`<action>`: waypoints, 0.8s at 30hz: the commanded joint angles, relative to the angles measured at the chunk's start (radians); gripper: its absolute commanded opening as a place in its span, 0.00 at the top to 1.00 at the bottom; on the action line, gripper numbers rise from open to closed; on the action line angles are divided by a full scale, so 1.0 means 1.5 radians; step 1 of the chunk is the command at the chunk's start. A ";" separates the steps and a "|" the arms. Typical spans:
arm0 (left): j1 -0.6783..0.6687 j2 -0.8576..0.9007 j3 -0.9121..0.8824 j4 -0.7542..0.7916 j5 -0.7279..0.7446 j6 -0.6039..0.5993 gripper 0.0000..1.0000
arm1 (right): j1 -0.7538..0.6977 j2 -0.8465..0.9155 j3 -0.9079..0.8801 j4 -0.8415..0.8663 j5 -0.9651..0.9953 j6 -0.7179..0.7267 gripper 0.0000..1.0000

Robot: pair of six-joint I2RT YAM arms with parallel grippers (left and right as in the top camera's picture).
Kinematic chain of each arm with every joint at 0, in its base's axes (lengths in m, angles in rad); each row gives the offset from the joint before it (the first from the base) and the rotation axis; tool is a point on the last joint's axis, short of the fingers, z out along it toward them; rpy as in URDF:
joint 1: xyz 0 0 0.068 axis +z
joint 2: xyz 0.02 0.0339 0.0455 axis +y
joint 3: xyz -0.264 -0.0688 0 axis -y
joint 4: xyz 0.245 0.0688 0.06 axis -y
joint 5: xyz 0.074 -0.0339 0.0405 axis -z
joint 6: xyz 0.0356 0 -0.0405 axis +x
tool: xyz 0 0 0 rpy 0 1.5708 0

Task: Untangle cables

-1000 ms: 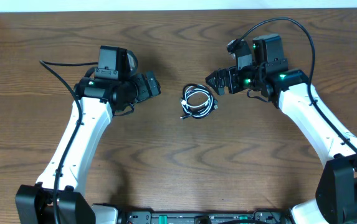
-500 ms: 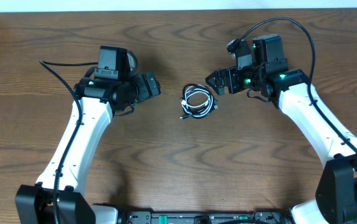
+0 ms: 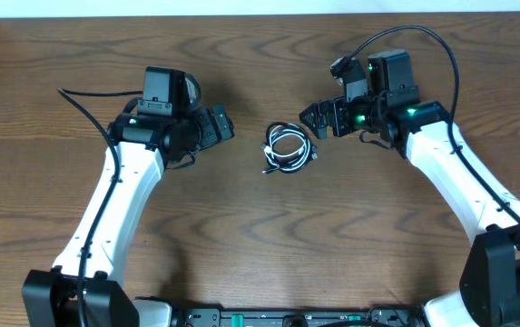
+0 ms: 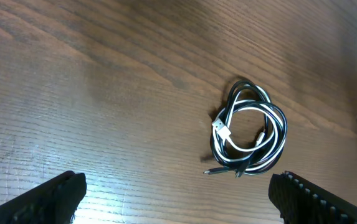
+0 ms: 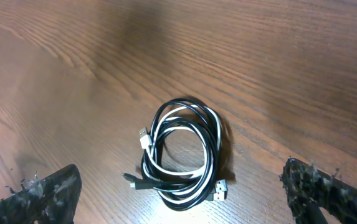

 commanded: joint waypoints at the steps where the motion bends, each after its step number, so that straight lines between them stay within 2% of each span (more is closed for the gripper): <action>1: -0.001 0.002 -0.009 -0.002 -0.010 0.001 0.01 | 0.003 0.005 0.002 0.000 0.003 0.005 0.01; 6: -0.001 0.002 -0.009 -0.002 -0.010 0.001 0.01 | 0.003 0.005 0.002 0.002 0.016 0.005 0.01; 9: -0.001 0.002 -0.009 0.061 -0.048 0.001 0.01 | 0.003 0.005 0.002 0.006 0.043 0.006 0.01; 12: -0.001 0.001 -0.009 0.078 -0.049 0.001 0.01 | 0.003 0.005 0.002 0.008 0.042 0.006 0.01; 20: 0.000 0.001 -0.009 0.072 -0.034 0.001 0.01 | 0.003 0.005 -0.001 -0.083 0.068 0.005 0.02; 22: 0.000 0.001 -0.009 0.049 -0.028 0.000 0.01 | 0.003 0.005 -0.012 -0.091 0.068 0.005 0.13; 24: -0.004 0.004 -0.009 0.042 -0.009 0.001 0.05 | 0.003 0.005 -0.025 -0.084 0.068 0.006 0.30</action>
